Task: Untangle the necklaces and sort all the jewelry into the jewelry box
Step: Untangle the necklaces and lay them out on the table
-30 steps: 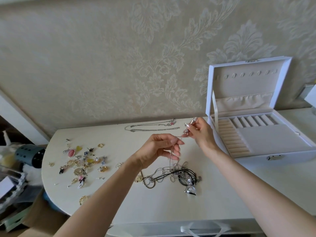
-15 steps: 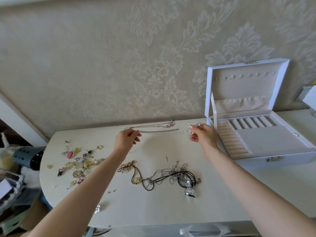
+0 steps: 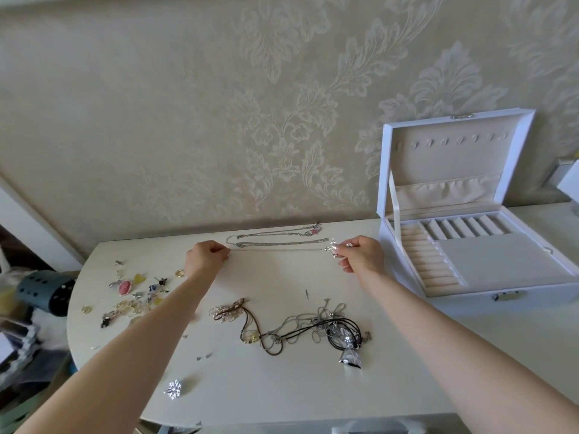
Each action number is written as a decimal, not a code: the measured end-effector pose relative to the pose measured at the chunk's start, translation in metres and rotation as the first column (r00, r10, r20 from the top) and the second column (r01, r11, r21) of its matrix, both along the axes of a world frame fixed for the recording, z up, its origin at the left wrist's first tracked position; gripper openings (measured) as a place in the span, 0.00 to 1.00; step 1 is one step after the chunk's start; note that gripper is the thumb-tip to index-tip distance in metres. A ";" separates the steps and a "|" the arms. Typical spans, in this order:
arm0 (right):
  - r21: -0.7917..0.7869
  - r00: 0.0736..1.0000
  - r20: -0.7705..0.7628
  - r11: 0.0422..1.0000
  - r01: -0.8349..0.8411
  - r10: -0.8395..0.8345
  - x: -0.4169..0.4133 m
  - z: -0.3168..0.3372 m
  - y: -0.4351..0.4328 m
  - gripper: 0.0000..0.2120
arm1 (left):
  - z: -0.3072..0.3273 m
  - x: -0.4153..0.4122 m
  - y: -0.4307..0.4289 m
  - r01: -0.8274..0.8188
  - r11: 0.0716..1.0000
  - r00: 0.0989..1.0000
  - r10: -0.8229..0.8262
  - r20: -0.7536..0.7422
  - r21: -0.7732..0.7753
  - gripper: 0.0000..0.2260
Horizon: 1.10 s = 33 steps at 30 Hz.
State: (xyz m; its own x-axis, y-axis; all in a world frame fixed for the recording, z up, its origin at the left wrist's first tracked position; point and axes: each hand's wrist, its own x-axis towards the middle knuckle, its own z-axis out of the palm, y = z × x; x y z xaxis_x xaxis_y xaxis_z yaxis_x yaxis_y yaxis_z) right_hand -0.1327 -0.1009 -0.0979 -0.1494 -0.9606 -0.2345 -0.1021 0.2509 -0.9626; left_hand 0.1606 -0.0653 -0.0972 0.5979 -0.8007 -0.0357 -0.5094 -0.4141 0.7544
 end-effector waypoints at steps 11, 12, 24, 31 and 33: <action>0.154 0.968 -0.220 0.984 -0.086 0.119 -0.007 0.007 -0.024 0.08 | 0.001 0.015 -0.003 -0.087 0.996 0.987 0.089 -0.134 0.024 0.04; 0.150 0.961 -0.246 0.985 -0.090 0.125 -0.007 0.006 -0.025 0.08 | 0.001 0.015 -0.004 -0.099 0.995 0.985 0.102 -0.137 0.028 0.05; 0.011 0.809 -0.582 0.995 -0.096 0.084 0.002 0.003 -0.023 0.14 | 0.002 0.008 -0.009 -0.155 0.972 0.979 0.127 0.159 0.174 0.11; -0.016 0.710 -0.559 0.851 -0.525 0.428 -0.006 0.030 0.030 0.04 | 0.004 -0.053 0.022 0.218 0.974 0.928 -0.185 0.323 -0.066 0.05; 0.074 0.548 -0.606 0.727 -0.683 0.577 -0.013 0.036 0.041 0.11 | 0.003 -0.072 0.035 0.345 0.937 0.892 -0.311 0.327 -0.049 0.01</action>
